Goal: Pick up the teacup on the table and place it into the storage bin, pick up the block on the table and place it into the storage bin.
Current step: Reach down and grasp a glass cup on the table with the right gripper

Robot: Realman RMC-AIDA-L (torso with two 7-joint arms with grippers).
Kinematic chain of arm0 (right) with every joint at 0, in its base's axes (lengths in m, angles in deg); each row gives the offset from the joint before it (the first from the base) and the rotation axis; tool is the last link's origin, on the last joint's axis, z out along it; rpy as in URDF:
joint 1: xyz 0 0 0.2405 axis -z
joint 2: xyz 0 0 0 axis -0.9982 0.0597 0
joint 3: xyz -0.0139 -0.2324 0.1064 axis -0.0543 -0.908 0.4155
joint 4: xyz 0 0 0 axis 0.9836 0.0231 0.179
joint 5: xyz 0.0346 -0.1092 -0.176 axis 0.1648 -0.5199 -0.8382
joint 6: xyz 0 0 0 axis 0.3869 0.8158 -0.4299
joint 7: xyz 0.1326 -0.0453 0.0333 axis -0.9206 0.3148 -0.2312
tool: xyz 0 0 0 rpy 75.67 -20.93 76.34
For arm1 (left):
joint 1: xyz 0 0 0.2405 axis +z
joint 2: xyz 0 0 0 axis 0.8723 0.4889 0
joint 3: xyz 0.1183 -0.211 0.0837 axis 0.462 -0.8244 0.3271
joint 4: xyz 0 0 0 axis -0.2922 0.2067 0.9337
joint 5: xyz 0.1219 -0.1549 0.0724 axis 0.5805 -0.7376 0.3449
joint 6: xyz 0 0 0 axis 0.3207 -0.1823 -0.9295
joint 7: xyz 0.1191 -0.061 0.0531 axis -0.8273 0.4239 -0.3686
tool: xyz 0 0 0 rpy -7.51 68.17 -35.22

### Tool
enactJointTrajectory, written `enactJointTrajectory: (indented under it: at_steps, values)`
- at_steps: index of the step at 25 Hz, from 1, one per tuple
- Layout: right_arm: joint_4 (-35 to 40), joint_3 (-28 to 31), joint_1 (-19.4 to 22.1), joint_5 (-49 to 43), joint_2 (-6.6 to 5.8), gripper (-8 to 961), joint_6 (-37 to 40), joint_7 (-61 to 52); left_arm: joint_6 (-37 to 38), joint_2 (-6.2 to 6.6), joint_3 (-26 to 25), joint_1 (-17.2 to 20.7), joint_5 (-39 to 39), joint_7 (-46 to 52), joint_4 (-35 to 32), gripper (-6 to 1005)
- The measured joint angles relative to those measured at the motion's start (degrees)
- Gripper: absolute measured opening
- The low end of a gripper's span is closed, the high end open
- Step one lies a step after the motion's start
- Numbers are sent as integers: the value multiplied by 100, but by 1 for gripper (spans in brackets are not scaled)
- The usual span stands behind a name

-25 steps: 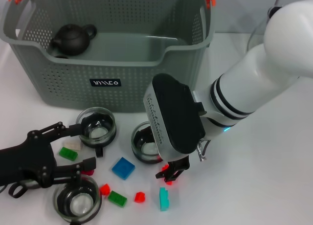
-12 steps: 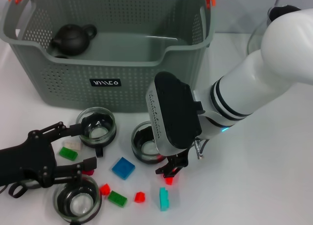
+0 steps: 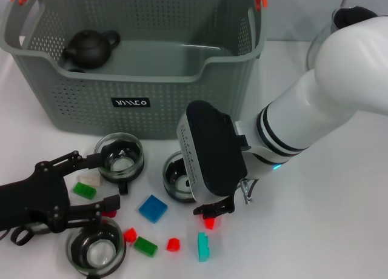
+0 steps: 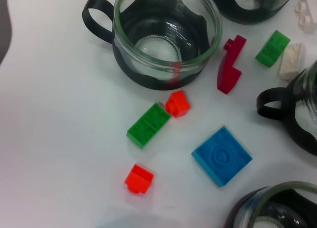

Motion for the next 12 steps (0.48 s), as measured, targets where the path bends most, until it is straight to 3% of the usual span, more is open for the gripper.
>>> enactJointTrajectory:
  at_steps: [3, 12]
  values:
    - [72, -5, -8, -54, 0, 516, 10, -38, 1, 0, 0, 0, -2, 0, 0, 934]
    - [106, -3, -10, -89, -9, 320, 25, -40, 5, 0, 0, 0, -2, 0, 0, 934]
